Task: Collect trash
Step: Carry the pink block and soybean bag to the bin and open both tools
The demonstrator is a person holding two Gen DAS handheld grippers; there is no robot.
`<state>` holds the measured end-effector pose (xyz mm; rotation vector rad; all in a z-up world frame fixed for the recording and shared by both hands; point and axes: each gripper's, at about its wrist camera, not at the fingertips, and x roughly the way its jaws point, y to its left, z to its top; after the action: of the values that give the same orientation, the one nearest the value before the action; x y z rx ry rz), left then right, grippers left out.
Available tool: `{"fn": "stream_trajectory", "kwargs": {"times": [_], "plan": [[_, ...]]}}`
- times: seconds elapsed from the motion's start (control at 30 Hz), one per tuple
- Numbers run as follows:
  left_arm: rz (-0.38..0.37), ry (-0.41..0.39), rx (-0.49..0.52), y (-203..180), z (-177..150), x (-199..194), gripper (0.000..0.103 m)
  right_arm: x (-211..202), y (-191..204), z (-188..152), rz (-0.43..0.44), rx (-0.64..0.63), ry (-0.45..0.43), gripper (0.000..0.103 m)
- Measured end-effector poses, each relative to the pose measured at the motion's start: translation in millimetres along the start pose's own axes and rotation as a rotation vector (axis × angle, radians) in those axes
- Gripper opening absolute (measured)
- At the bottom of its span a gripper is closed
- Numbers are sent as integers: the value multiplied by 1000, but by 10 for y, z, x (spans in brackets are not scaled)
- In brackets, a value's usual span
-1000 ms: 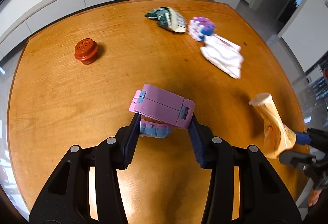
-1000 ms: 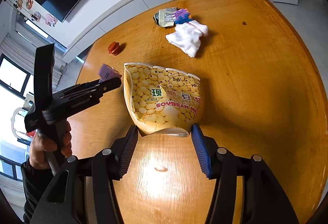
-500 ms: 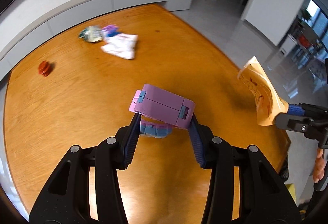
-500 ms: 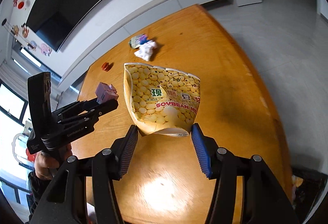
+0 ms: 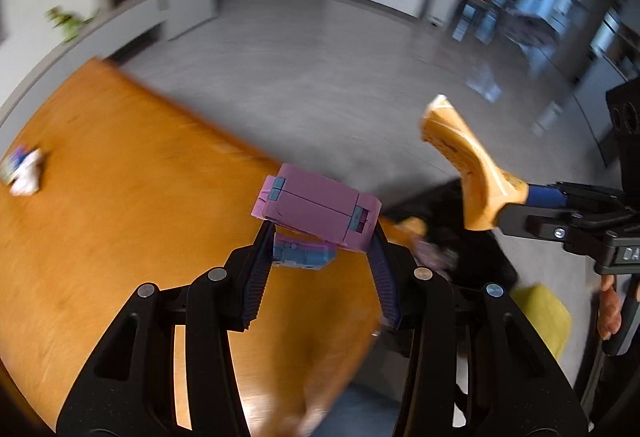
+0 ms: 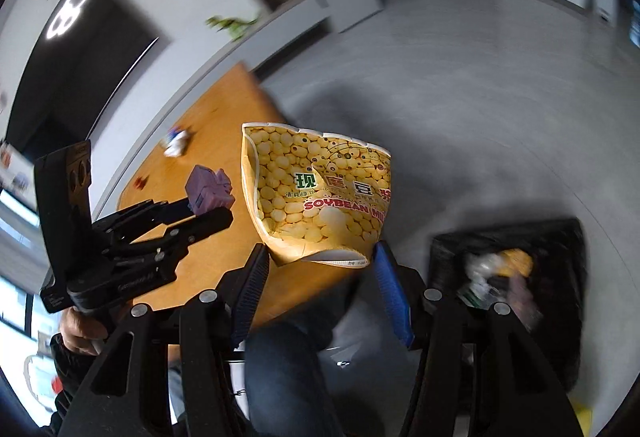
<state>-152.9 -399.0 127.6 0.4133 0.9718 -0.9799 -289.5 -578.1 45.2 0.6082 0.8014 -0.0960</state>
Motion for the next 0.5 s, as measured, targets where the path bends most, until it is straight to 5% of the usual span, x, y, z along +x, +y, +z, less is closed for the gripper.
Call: {"fn": "stream_trajectory", "kwargs": {"times": [0.37, 0.43, 0.47, 0.5], "plan": [[-150, 178, 246, -1453, -154, 837, 47, -350, -1315, -556, -185, 258, -11, 58], [-167, 219, 295, -1661, -260, 969, 63, -350, -1520, -589, -249, 308, 12, 75], [-158, 219, 306, -1736, -274, 993, 96, -347, -1619, -597, -277, 338, 4, 75], [-145, 202, 323, -1785, -306, 1006, 97, -348, -1664, -604, -281, 346, 0, 75]]}}
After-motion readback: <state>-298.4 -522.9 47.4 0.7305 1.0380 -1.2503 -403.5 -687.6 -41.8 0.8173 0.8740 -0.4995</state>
